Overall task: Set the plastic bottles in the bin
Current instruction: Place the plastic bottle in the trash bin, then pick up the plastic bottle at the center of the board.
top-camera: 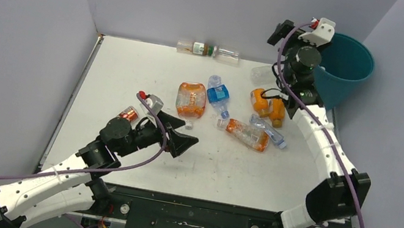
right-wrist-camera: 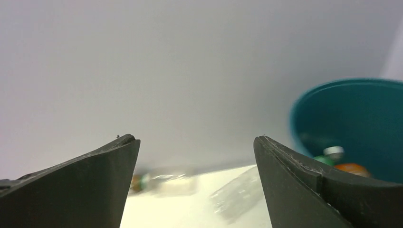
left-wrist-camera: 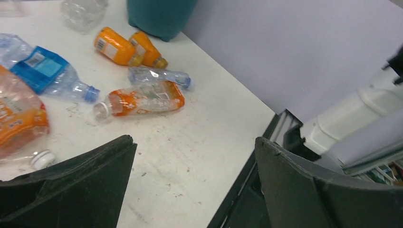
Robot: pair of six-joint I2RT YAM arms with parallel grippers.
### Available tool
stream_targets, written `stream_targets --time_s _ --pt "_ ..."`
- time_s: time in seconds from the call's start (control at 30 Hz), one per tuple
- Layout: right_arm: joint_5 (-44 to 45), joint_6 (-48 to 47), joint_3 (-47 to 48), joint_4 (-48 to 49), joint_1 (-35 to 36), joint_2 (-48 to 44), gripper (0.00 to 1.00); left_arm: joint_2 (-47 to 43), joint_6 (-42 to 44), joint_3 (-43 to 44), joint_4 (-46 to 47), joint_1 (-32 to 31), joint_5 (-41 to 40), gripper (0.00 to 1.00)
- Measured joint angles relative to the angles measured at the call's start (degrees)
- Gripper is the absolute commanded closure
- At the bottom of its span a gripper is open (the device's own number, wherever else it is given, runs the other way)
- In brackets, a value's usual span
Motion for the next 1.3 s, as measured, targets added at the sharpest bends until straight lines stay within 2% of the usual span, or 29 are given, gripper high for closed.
stream_targets --time_s 0.23,0.43,0.57,0.6,0.67,0.73,0.8,1.07,1.3 --pt "-7.8 7.2 -15.1 -0.9 11.1 -15.6 0.1 -3.7 -0.8 0.0 -5.3 0.0 -16.4 0.04" --pt "-20.3 18.8 -35.6 0.2 12.1 -23.9 0.1 -4.0 -1.4 1.3 -13.9 0.2 -33.6 0.04" --pt "-26.3 24.9 -46.3 0.1 12.5 -25.0 0.1 1.2 0.4 6.1 -22.0 1.3 -42.5 0.04" --pt "-27.3 25.6 -48.3 0.3 12.9 -25.1 0.1 3.5 1.0 8.0 -24.3 3.3 -42.9 0.04" --pt "-28.4 26.8 -52.4 1.1 14.6 -25.2 0.1 7.5 1.1 10.3 -27.2 11.1 -40.8 0.04" --pt "-29.2 27.7 -55.8 2.4 16.8 -25.2 0.1 10.4 0.4 10.5 -29.4 19.5 -39.1 0.04" --pt "-29.4 28.3 -58.1 3.0 19.2 -25.2 0.1 12.7 -0.1 10.0 -31.9 24.8 -37.4 0.04" --pt "-28.6 28.8 -58.6 6.2 28.5 -23.5 0.1 24.6 0.0 9.9 -35.2 33.3 -34.2 0.04" --pt "-27.0 28.6 -61.5 6.2 30.9 -25.6 0.1 31.8 2.6 10.4 -35.8 34.8 -34.6 0.04"
